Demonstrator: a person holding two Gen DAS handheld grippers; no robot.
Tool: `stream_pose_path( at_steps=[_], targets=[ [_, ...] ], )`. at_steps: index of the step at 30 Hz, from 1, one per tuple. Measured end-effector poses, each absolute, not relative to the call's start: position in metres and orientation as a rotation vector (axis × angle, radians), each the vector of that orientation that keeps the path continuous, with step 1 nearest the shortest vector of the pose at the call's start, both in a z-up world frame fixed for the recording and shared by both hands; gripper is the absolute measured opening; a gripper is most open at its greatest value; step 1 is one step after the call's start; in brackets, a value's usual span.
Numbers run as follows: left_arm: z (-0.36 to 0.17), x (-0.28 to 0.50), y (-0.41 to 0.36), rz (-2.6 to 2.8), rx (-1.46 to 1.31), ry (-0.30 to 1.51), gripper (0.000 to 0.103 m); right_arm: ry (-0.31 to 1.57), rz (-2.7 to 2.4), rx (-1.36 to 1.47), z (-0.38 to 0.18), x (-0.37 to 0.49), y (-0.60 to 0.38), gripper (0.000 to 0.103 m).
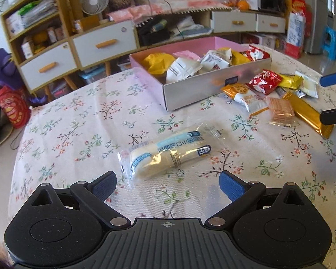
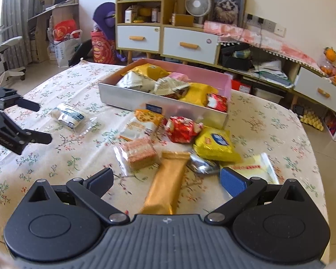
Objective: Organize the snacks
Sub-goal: 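Withdraw both open tools from the box toward the remaining snacks, then grasp the clear-wrapped bread roll with the left tool while the right tool grasps the wafer pack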
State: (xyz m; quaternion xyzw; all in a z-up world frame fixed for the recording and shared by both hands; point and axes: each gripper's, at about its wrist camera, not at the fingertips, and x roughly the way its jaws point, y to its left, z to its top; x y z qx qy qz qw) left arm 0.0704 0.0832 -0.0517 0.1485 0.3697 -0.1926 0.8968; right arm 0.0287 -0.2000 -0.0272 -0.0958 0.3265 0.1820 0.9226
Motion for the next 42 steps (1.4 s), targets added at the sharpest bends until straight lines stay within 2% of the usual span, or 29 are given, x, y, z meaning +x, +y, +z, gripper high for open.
stream_pose_path(
  at_steps=[9, 19, 25, 30, 36, 42],
  targets=[
    [-0.053, 0.097, 0.083, -0.562, 0.405, 0.762, 0.099, 0.681, 0.487, -0.243, -0.034, 0.044, -0.182, 0.096],
    [-0.060, 0.127, 0.064, -0.710, 0.535, 0.775, 0.095, 0.722, 0.557, -0.287, -0.043, 0.059, -0.172, 0.080],
    [-0.061, 0.133, 0.071, -0.738, 0.441, 0.834, 0.084, 0.733, 0.561, -0.313, -0.048, 0.063, -0.167, 0.075],
    [-0.058, 0.127, 0.076, -0.725, 0.386, 0.866, 0.063, 0.737, 0.564, -0.302, -0.048, 0.066, -0.167, 0.070],
    [-0.057, 0.116, 0.074, -0.664, 0.340, 0.880, 0.050, 0.745, 0.576, -0.294, -0.047, 0.064, -0.164, 0.064],
    [-0.055, 0.110, 0.067, -0.566, 0.284, 0.908, 0.046, 0.759, 0.600, -0.273, -0.046, 0.062, -0.162, 0.061]
  ],
)
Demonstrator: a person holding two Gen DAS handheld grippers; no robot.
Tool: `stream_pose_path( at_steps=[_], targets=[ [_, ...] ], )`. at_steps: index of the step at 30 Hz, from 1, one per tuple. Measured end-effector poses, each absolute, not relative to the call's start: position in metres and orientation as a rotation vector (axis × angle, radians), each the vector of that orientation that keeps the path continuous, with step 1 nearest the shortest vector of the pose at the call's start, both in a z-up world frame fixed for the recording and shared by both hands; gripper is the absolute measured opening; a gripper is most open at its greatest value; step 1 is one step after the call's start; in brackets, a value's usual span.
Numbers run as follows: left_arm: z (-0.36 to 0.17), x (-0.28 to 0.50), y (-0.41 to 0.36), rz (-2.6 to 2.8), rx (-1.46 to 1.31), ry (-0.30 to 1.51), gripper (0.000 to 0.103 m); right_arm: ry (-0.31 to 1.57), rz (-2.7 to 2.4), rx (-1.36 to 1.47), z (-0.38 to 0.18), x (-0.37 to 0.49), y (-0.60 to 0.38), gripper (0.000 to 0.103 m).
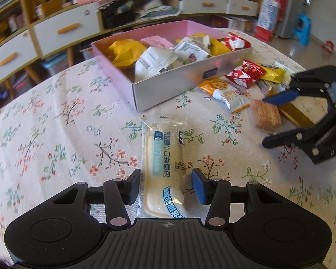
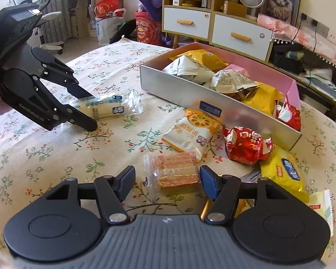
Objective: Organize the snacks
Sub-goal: 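Grasp the clear-wrapped bread roll with the left tool while the right tool grasps the wafer pack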
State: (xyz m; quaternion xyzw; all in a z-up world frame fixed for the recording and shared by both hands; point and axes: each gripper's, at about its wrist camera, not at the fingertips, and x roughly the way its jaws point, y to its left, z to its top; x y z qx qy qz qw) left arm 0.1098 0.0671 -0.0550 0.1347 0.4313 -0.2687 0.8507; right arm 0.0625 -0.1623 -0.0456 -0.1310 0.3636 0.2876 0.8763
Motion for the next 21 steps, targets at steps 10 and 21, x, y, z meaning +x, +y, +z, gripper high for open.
stream_pose_path(
  at_steps=[10, 21],
  targets=[
    [-0.053, 0.108, 0.053, -0.403, 0.219, 0.949, 0.044, 0.770, 0.619, -0.287, -0.046, 0.059, -0.153, 0.059],
    [-0.052, 0.102, 0.038, -0.312, 0.195, 0.953, 0.029, 0.794, 0.616, -0.284, -0.043, 0.059, -0.148, 0.046]
  ],
)
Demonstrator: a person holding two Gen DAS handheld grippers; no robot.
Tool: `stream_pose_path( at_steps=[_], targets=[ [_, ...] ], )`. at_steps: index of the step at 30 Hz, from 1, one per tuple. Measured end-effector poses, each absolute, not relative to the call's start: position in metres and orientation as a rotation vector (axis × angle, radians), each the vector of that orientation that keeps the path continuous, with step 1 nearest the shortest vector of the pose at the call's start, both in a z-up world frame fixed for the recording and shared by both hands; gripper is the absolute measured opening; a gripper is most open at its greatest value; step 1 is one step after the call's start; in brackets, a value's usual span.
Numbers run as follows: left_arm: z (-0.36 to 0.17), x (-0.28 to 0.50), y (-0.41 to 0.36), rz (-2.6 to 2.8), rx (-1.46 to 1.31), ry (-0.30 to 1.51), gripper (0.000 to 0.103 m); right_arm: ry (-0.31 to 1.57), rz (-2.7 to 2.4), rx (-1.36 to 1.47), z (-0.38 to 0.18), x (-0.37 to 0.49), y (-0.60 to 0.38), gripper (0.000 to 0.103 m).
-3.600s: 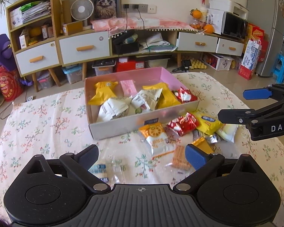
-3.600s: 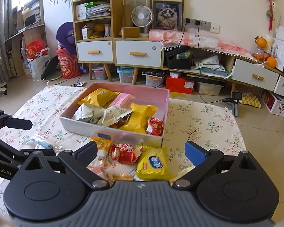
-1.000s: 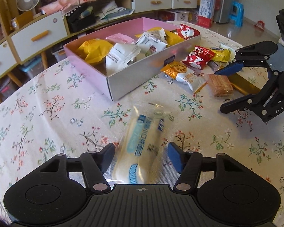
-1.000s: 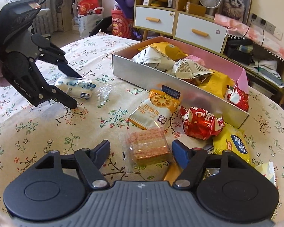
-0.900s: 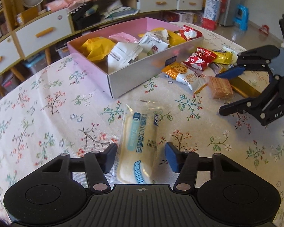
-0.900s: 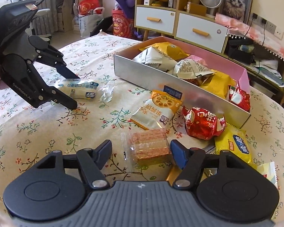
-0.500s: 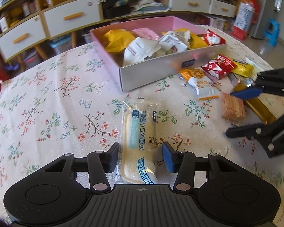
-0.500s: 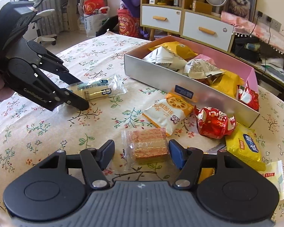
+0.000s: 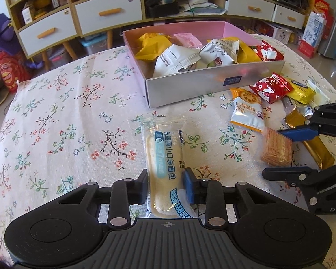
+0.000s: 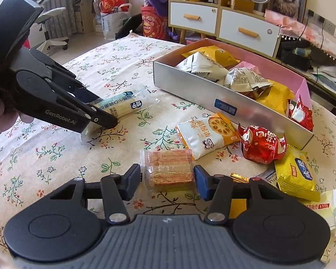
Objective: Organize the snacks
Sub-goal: 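Grasp the clear-wrapped bread roll with the left tool while the right tool grasps the wafer pack, then carry the bread roll and wafer pack into the pink box and open both tools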
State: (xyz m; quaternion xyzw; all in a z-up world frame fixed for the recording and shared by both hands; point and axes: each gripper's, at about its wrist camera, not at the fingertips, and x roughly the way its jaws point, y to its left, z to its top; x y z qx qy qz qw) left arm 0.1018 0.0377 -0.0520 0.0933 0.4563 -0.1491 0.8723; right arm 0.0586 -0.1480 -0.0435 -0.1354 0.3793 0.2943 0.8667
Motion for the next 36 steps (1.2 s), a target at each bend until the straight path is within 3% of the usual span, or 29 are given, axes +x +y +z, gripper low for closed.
stream_pose_path(
  at_steps=[3, 12, 36],
  targets=[
    [-0.051, 0.100, 0.036, -0.289, 0.178, 0.958, 0.024, 0.797, 0.618, -0.284, -0.042, 0.058, -0.147, 0.041],
    [-0.045, 0.088, 0.032, -0.256, 0.134, 0.971, 0.019, 0.791, 0.625, -0.282, -0.035, 0.055, -0.144, 0.040],
    [0.005, 0.102, 0.026, -0.239, 0.048, 0.870, 0.019, 0.688, 0.535, -0.141, 0.006, 0.091, -0.158, 0.040]
  ],
)
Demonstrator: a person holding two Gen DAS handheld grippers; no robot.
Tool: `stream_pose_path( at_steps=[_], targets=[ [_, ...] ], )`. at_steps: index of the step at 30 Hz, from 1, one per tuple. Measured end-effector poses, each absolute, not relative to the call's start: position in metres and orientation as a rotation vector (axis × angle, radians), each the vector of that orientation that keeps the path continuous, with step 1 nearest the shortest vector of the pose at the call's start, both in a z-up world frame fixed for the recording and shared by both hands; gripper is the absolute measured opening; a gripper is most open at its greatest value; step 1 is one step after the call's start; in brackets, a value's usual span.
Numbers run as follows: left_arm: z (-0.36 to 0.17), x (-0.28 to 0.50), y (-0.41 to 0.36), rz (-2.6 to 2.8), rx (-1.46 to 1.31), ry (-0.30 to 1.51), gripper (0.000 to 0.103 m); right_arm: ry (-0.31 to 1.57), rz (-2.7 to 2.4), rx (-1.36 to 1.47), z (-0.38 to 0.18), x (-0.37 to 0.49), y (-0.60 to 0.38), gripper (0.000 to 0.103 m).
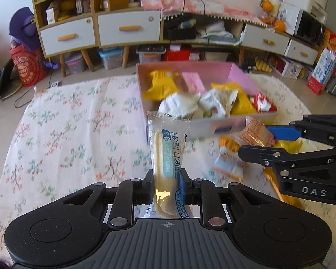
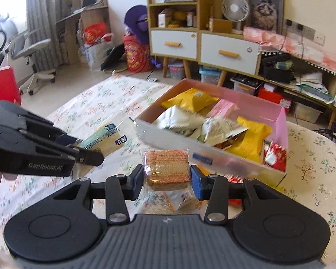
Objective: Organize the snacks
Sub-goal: 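Carry the bread roll and wafer pack into the pink box and open both tools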
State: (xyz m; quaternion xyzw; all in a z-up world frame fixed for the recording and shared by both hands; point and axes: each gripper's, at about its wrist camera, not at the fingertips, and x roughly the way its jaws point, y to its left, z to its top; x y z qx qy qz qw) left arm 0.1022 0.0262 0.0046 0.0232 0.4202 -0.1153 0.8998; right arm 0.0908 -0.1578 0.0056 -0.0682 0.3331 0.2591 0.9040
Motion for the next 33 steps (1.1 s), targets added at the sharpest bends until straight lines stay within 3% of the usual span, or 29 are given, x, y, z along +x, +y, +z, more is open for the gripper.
stream_pose_path(
  at_steps=[23, 33],
  targets=[
    [0.016, 0.200, -0.027, -0.325, 0.002, 0.825, 0.019, 0.709, 0.279, 0.123, 0.008, 0.161, -0.206, 0.041],
    [-0.005, 0.242, -0.052, -0.328, 0.045, 0.858, 0.019, 0.717, 0.218, 0.146, -0.007, 0.204, -0.217, 0.041]
  ],
)
